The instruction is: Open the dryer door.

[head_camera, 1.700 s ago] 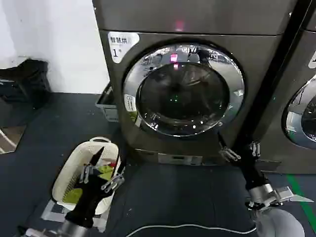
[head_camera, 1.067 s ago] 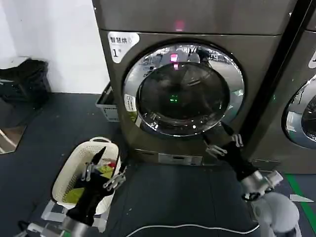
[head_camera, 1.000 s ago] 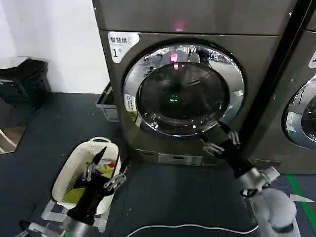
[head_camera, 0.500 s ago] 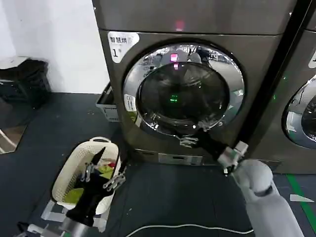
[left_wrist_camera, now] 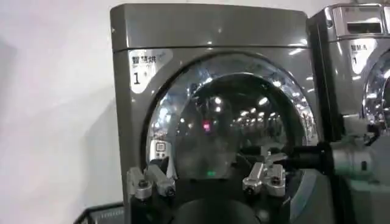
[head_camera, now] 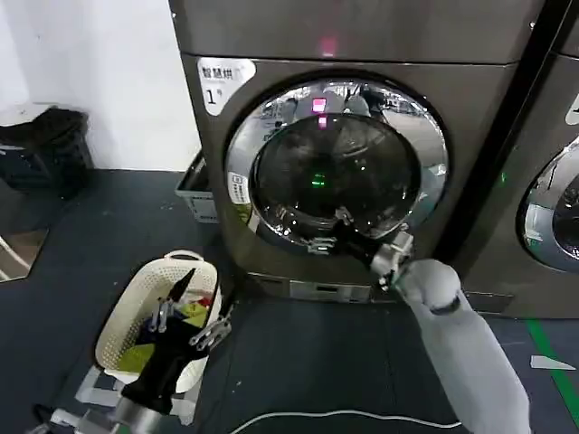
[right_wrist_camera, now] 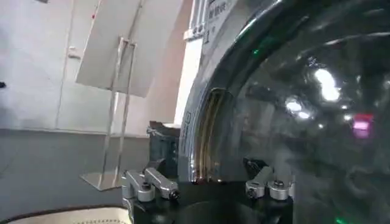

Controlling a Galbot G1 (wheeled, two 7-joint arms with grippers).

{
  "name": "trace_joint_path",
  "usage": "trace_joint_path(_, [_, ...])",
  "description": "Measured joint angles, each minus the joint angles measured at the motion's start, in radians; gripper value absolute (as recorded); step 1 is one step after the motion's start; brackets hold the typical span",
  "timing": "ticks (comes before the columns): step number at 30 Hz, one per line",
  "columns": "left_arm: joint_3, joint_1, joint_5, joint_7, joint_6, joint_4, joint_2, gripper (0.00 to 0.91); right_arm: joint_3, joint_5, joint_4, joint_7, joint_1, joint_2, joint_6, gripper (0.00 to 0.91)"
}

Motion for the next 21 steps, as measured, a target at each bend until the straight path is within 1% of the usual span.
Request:
trace_joint_path(4, [-0.001, 0.004, 0.001, -0.001, 0.003, -0.003, -0.001, 0.907, -0.028, -0.017, -0.039, -0.002, 0.029, 0.021, 0.006, 0.907])
trace_joint_path(11, [-0.003, 0.001, 0.005, -0.001, 0.01, -0.003, -0.002, 0.907, -0.071, -0.022, -0.095, -0.006, 0.066, 0.053, 0.006, 0.907])
trace_joint_path(16, [-0.002, 0.005, 0.007, -0.001, 0.011, -0.004, -0.004, 0.907, -0.102, -0.043, -0.146, -0.006, 0.097, 0.083, 0.011, 0.907])
trace_joint_path(21, [-0.001, 0.003, 0.007, -0.001, 0.013, -0.006, -0.005, 0.907, -0.117, -0.048, -0.197, -0.003, 0.13, 0.114, 0.013, 0.907])
